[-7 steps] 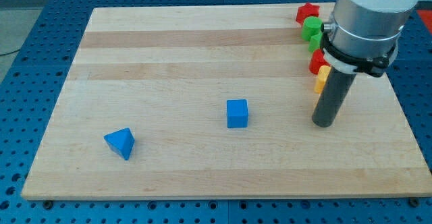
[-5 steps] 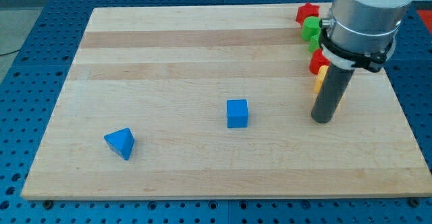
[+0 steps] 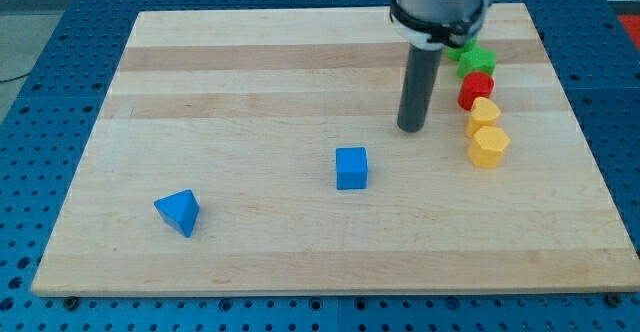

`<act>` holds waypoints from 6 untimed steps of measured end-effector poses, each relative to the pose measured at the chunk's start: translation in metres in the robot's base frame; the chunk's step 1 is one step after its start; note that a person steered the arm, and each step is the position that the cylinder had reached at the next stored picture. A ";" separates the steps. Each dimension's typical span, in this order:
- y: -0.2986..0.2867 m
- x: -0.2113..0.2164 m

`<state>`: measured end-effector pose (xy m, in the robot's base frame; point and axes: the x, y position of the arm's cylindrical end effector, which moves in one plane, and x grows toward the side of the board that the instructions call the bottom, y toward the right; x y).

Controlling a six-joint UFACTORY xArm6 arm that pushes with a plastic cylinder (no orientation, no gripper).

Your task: Push the blue cube closer to the yellow hexagon

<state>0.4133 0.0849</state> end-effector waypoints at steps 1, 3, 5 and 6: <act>-0.040 -0.025; -0.087 -0.030; -0.124 0.015; -0.131 0.048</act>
<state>0.4610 -0.0458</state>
